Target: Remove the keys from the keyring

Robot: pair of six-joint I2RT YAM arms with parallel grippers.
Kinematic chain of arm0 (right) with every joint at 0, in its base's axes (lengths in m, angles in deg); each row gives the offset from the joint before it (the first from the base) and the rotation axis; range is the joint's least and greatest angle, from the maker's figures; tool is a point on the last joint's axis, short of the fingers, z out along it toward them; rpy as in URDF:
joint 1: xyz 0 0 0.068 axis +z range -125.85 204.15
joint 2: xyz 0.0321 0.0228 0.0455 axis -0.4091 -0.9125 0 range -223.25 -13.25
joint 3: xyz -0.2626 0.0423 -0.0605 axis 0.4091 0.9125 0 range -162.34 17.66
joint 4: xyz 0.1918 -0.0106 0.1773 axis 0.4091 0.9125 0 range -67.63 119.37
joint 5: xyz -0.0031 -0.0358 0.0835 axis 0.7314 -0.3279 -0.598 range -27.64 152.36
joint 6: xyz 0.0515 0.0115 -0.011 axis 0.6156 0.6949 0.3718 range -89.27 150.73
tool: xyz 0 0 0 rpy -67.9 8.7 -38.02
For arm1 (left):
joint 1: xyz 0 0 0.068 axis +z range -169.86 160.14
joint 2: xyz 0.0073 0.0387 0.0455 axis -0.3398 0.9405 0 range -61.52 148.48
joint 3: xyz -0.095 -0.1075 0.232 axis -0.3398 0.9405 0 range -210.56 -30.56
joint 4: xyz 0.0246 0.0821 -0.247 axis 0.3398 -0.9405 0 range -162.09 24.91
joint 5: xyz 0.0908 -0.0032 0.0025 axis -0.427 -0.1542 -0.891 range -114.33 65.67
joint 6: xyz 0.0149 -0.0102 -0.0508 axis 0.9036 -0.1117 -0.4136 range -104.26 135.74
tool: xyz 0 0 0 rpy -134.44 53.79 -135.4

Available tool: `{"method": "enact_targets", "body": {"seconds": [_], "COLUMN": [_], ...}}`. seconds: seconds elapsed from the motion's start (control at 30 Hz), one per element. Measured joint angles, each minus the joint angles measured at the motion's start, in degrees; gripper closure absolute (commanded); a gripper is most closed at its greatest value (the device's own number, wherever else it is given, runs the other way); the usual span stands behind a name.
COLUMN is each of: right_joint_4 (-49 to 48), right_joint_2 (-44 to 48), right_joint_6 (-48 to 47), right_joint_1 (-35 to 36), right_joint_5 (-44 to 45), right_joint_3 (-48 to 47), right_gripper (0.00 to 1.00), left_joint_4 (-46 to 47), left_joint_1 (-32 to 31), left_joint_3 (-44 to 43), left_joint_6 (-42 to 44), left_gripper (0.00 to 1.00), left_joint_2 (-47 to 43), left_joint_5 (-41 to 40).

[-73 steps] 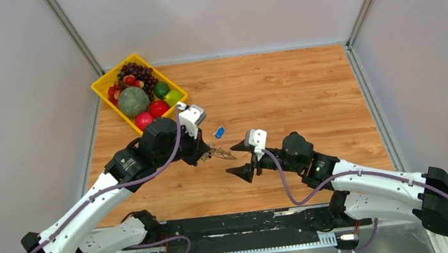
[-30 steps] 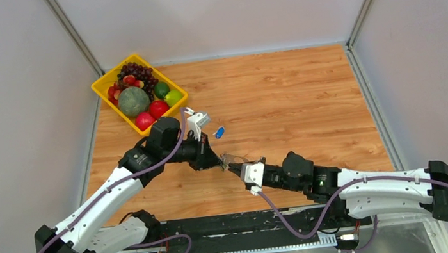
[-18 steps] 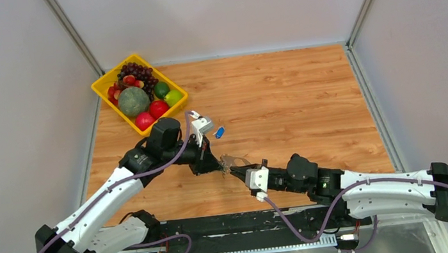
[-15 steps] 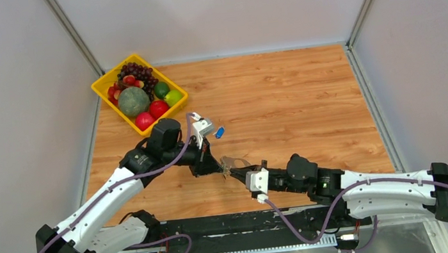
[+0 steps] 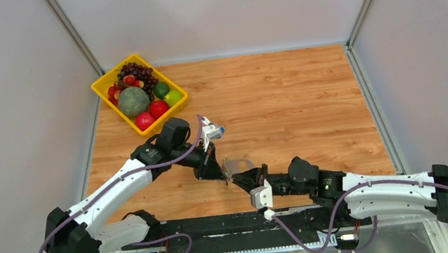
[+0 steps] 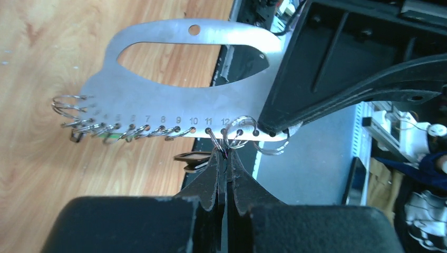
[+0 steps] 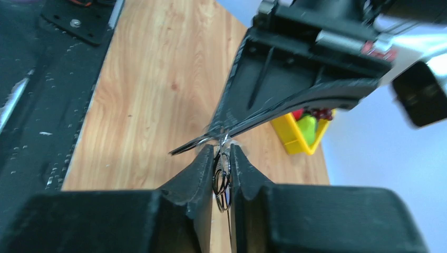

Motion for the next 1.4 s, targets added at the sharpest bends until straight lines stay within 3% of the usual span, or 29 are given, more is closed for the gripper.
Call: {"method": "enact_targets", "body": {"seconds": [0.07, 0.1, 0.3, 0.47, 0.8, 1.07, 1.4], "right_joint_4": [-1.1, -3.0, -10.9, -11.5, -9.6, -2.7, 3.8], "right_joint_2": [-0.5, -0.6, 0.4, 5.9, 18.3, 13.0, 5.3], "right_joint_6": [-1.5, -2.3, -1.3, 4.0, 17.1, 33.3, 40.3], "right_joint_1": [-0.2, -0.5, -2.7, -3.8, -3.9, -3.9, -3.9], "right_joint_5": [-0.2, 0.2, 4.1, 7.9, 5.4, 1.1, -0.8], "right_joint_3": [0.0, -0.1, -0.4, -0.3, 1.3, -1.4, -3.0], "right_gripper": [0.51, 0.47, 0.40, 0.45, 0.69, 0.67, 0.64], "left_joint_4": [-0.4, -0.7, -1.0, 5.1, 19.9, 25.4, 23.0], "left_joint_1": [0.0, -0.3, -1.3, 0.5, 3.7, 6.3, 6.6], "left_joint_3": [-0.4, -0.6, -2.1, -2.3, 0.7, 3.1, 1.4], "left_joint_6": [0.1, 0.0, -4.3, -12.8, -31.3, -44.3, -46.3], "left_gripper": [1.00, 1.00, 1.00, 1.00, 1.00, 1.00, 1.00], "left_joint_2": [2.0, 2.8, 6.4, 8.0, 9.3, 8.0, 6.5], "left_joint_5": [1.3, 2.1, 4.2, 4.3, 5.2, 1.3, -5.7]}}
